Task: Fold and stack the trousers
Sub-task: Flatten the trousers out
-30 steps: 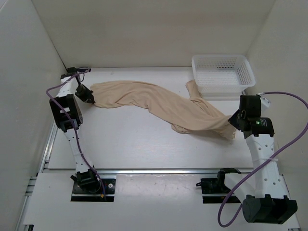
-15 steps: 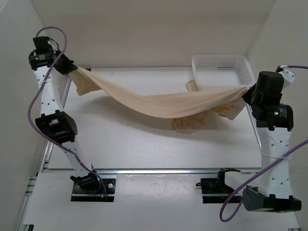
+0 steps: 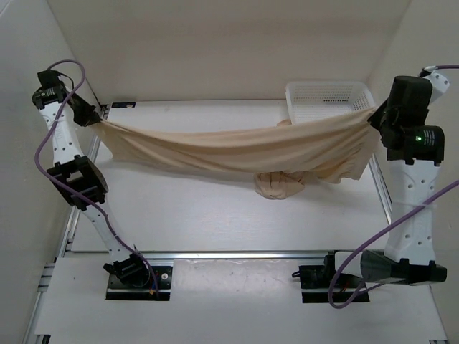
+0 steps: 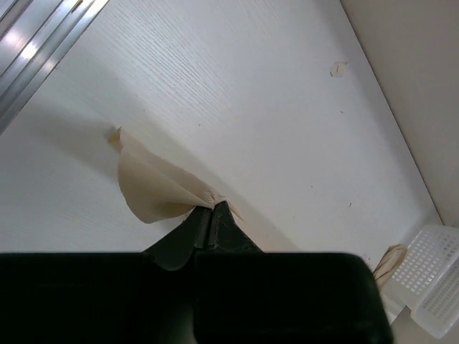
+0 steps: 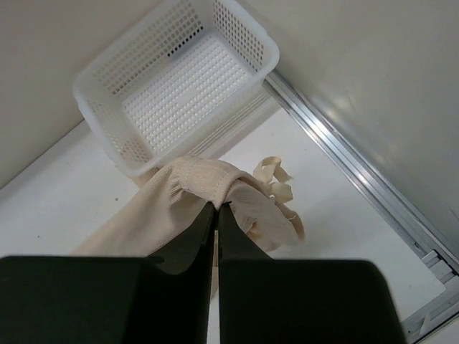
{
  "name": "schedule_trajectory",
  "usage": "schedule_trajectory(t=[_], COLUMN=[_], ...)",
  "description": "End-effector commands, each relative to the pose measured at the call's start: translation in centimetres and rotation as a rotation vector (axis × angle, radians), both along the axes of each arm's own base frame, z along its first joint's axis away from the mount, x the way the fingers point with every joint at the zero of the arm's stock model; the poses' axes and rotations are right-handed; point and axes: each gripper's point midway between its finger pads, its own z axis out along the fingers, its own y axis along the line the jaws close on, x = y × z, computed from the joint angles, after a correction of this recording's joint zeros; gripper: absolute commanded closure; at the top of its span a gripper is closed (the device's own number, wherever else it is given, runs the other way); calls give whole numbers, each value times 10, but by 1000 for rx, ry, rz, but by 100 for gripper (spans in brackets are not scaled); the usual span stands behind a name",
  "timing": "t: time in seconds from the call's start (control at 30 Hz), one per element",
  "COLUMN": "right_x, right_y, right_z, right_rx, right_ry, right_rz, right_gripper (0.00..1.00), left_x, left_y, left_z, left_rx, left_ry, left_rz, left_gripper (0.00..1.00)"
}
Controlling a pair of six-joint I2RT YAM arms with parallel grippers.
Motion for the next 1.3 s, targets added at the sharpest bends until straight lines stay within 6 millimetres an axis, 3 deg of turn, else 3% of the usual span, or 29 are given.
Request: schedule_trajectory(t=[0.0,0.03,0.13,0.17,0.23,0.3,0.37,0.43,0.47,0.5,0.53,0.57,0.6,0.63,0.7,0.73,0.77,0.8,0.87,0.9,0.93,0.97,1.0,1.03,1.07,1.13,1.17,1.23,1.27], right_x=[31,43,68,73,88,92,94,82,83,73,68,54,50,44,23,14,-5,-17,-56,-69,-87,-107,-120,-135,-157,-178,-187,-194,-195], right_y=[7,8,10,9,13,11,3,-2,-5,-2,-7,-7,-5,-4,-1,-2,-1,-2,-4,-4,-1,3,6,9,10,9,11,8,6], right_z=[-9,-19,-8,-3,16,34,34,35,24,26,5,5,-3,-30,-42,-53,-76,-87,-119,-127,-126,-143,-148,-149,-163,-165,-170,-165,-165], right_rx=[30,36,48,47,55,55,59,79,93,97,113,127,133,143,146,144,160,162,212,217,222,241,254,264,274,281,282,264,258], right_ry=[11,37,8,-4,-50,-95,-94,-98,-76,-84,-34,-43,-32,34,51,74,121,146,226,247,231,298,318,313,385,370,393,378,378], right_rz=[41,49,56,57,80,80,67,62,46,57,35,34,41,37,35,25,3,-23,-95,-114,-118,-135,-147,-155,-187,-235,-238,-254,-260], right_gripper=[99,99,99,99,99,99,99,99,99,99,99,99,99,99,99,99,99,99,99,99,99,99,99,99,90,65,28,14,12], left_x=[11,18,33,39,48,52,56,54,50,46,41,35,30,25,15,7,3,-6,-23,-41,-54,-64,-86,-95,-106,-122,-125,-127,-124], left_y=[-4,-12,-17,-20,-20,-25,-24,-22,-15,-17,-11,-3,-3,1,8,11,9,12,14,22,21,19,27,26,30,27,24,16,11], left_z=[24,34,32,47,55,67,69,67,70,73,72,62,70,67,48,49,43,20,9,-16,-12,-16,-37,-39,-30,-43,-40,-41,-41], left_rx=[8,-4,-59,-69,-76,-98,-102,-113,-110,-110,-112,-105,-83,-87,-80,-76,-87,-103,-113,-126,-109,-101,-90,-79,-52,-45,-43,-38,-37], left_ry=[-75,-111,-140,-188,-228,-275,-295,-291,-293,-293,-285,-254,-265,-255,-200,-191,-173,-112,-70,1,5,27,96,115,99,147,143,150,150], left_rz=[-45,-65,-89,-102,-105,-117,-120,-119,-105,-105,-89,-66,-69,-57,-40,-23,-21,-6,22,57,62,66,111,125,151,171,171,131,117], left_gripper=[90,90,90,90,90,90,90,90,90,90,90,90,90,90,90,90,90,90,90,90,90,90,90,90,90,78,40,6,2])
